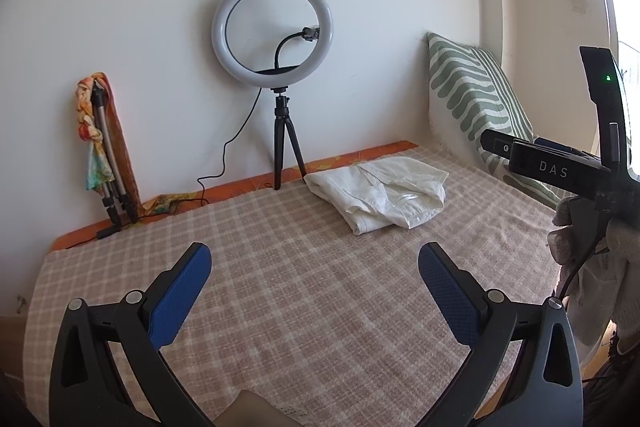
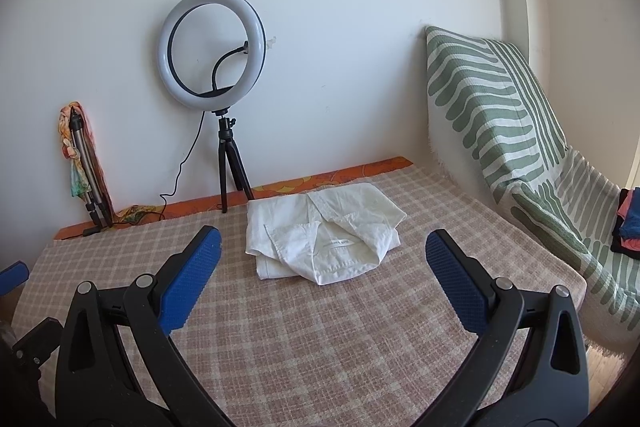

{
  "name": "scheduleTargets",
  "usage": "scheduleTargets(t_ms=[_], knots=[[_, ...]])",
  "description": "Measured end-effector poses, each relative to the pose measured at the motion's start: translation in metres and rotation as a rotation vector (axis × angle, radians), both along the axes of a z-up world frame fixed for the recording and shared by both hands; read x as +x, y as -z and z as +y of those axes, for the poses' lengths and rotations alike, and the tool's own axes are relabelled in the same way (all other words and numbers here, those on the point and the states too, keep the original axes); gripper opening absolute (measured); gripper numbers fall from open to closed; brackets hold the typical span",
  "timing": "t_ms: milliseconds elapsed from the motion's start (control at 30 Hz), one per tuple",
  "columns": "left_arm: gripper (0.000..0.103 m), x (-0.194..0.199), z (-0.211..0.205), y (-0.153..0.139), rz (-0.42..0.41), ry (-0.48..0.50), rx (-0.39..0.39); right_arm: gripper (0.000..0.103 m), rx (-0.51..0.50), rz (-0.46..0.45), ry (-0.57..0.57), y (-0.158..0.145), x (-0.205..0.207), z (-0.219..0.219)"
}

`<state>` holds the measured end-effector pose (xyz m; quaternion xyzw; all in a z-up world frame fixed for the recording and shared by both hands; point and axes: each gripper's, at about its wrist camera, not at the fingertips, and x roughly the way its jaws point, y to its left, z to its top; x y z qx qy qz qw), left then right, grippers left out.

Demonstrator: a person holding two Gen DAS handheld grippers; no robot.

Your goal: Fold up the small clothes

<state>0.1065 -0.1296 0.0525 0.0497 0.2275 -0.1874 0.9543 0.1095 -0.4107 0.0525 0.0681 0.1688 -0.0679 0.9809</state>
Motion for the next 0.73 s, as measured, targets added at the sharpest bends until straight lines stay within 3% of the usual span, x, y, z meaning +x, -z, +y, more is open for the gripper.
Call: scheduleTargets(t_ms=[733], knots=[[0.103, -0.001, 0.004, 0.001, 0.012, -0.03, -0.002, 0.103, 0.009, 0.022, -0.034, 0.005, 0.011, -0.003]])
